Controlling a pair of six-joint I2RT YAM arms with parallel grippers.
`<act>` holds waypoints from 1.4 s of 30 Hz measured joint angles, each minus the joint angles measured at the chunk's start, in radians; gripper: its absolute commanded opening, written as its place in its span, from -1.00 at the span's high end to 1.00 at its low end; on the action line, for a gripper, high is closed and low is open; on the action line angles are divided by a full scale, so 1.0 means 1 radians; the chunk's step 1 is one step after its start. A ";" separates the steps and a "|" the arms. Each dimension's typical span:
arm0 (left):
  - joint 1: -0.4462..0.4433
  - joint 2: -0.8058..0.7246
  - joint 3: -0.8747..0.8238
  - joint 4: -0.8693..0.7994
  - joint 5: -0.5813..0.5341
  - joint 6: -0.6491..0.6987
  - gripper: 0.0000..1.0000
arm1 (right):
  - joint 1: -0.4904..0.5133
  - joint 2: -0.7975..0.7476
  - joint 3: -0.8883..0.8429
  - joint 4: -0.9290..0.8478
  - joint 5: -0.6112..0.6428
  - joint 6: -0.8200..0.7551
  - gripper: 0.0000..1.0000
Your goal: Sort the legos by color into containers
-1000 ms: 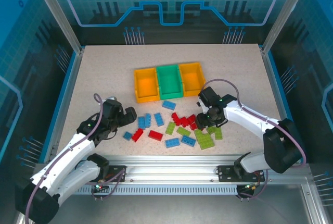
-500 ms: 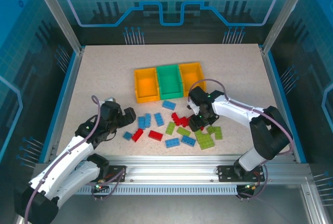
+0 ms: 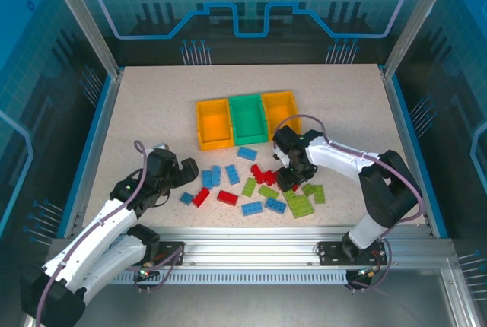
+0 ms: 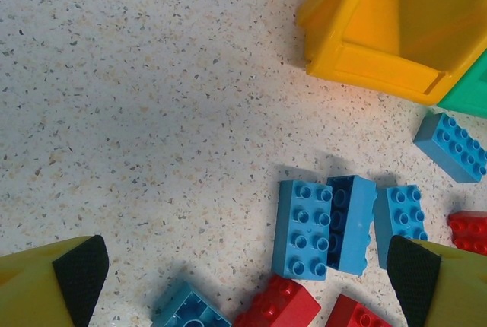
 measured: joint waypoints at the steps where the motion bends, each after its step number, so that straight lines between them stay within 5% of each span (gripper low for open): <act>1: 0.000 0.000 0.000 0.000 0.000 0.000 -0.97 | 0.000 0.000 0.000 -0.001 0.003 0.000 -0.11; 14: 0.000 -0.029 -0.005 -0.016 0.000 0.000 -0.97 | -0.005 0.065 0.033 -0.041 0.020 0.023 -0.08; 30: 0.000 -0.073 -0.039 -0.038 0.000 -0.027 -0.97 | -0.070 0.078 0.043 -0.036 0.012 0.015 0.52; 42: 0.000 -0.066 -0.039 -0.038 0.000 -0.052 -0.97 | -0.084 0.045 0.172 -0.033 0.014 0.042 0.58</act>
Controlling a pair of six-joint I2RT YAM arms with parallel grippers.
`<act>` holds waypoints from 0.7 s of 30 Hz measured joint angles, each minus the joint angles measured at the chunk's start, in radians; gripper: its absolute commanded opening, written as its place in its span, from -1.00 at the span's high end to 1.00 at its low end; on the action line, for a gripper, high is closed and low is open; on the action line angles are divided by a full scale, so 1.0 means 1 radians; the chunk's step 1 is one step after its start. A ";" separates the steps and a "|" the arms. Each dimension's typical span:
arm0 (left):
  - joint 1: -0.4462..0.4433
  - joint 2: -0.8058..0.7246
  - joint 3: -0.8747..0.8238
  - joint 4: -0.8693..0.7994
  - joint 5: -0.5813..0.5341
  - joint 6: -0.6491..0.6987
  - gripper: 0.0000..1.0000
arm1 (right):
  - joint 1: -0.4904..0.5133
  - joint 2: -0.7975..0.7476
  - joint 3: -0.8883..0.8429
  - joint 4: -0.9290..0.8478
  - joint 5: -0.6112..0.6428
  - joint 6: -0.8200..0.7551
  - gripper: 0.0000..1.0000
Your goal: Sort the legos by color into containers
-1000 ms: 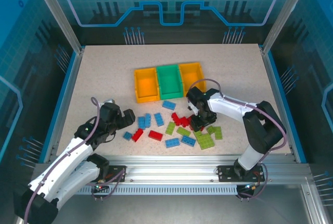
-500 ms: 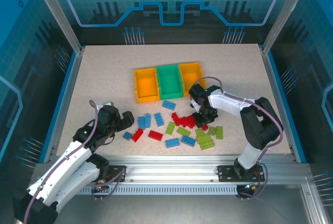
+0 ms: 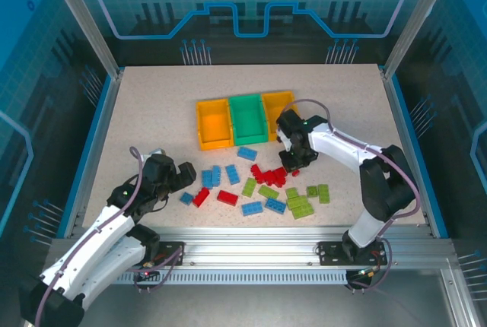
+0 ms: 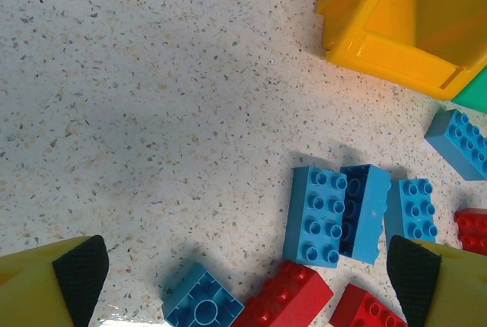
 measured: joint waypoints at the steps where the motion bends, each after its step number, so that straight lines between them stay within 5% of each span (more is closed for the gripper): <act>1: 0.000 0.002 0.000 0.000 0.000 -0.001 -0.97 | -0.003 -0.003 0.020 0.000 -0.005 0.004 0.58; 10: -0.023 0.037 -0.011 0.002 0.000 -0.022 -0.97 | -0.035 0.044 0.274 0.083 -0.148 0.110 0.58; 21: -0.142 0.087 -0.011 0.014 -0.009 -0.054 -0.97 | -0.045 0.371 0.613 0.150 -0.253 0.232 0.54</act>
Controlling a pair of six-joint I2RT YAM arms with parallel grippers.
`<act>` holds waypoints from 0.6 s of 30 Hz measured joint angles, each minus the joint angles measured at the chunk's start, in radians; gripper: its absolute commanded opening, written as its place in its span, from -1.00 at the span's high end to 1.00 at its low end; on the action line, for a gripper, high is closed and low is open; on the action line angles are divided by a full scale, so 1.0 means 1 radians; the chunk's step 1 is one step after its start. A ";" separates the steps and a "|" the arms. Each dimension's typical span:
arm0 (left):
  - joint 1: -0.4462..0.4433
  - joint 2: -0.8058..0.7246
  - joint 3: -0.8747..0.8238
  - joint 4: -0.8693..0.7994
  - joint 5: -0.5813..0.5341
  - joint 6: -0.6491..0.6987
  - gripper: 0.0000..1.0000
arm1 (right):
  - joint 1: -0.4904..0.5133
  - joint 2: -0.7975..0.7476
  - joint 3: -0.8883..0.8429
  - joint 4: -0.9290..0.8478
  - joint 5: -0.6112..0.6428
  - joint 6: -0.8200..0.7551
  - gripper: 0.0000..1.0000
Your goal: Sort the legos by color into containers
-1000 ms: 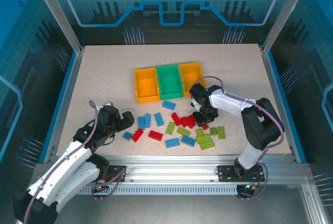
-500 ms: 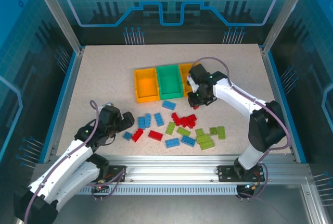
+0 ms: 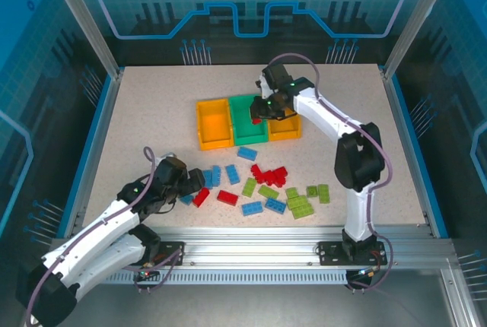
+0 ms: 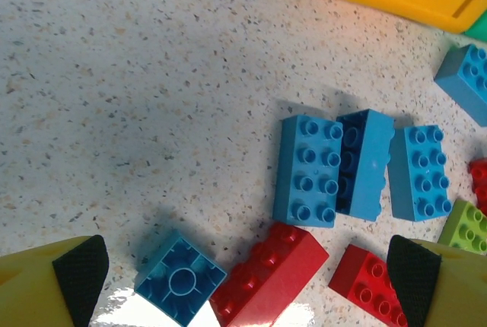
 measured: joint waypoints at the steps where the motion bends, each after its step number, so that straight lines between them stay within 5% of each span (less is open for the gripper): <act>1: -0.008 0.007 0.000 0.003 0.000 0.000 -0.97 | 0.000 0.026 0.018 -0.002 0.000 0.007 0.53; 18: -0.116 0.208 0.042 0.075 -0.021 -0.021 -0.96 | 0.000 0.166 0.165 -0.042 0.010 0.021 -0.27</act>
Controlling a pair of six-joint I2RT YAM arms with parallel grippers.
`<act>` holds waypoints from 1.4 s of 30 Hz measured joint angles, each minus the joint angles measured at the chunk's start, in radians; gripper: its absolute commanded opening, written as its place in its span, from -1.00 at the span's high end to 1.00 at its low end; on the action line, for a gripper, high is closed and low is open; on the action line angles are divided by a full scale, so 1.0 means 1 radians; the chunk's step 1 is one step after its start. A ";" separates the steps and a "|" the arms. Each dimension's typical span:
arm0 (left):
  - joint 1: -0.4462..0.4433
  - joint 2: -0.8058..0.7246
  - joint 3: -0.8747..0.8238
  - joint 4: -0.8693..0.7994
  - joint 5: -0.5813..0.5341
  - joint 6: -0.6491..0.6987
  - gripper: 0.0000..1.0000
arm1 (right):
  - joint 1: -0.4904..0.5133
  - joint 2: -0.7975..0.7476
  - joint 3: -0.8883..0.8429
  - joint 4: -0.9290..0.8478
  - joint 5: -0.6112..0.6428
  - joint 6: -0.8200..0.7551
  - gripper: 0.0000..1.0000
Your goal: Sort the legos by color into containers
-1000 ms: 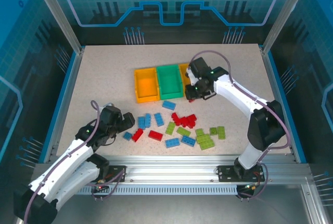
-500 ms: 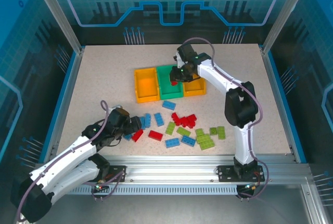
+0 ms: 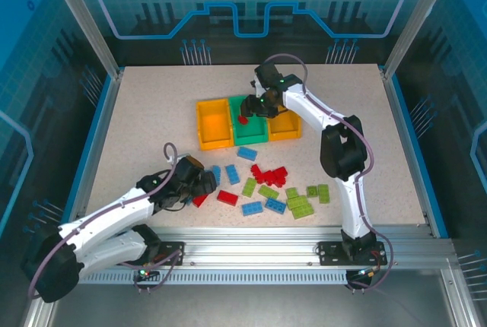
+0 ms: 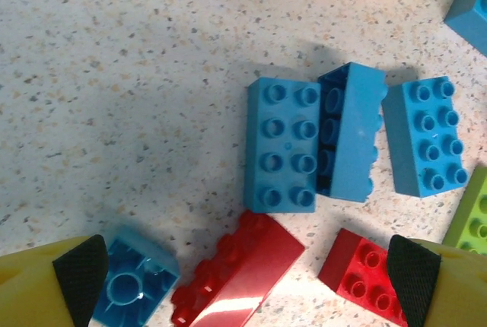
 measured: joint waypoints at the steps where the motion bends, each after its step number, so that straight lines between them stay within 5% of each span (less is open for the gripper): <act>1: -0.003 0.014 0.009 0.007 0.000 0.003 -0.95 | 0.001 -0.010 -0.018 0.004 0.000 0.000 -0.29; 20: -0.025 0.383 0.216 0.084 0.046 0.163 -0.29 | -0.090 -0.514 -0.613 0.105 0.048 0.008 -0.40; 37: -0.029 0.545 0.293 0.088 0.053 0.184 0.08 | -0.178 -0.655 -0.807 0.110 0.064 0.003 -0.42; 42: -0.029 0.545 0.293 0.085 0.049 0.183 0.34 | -0.183 -0.662 -0.821 0.113 0.063 -0.004 -0.42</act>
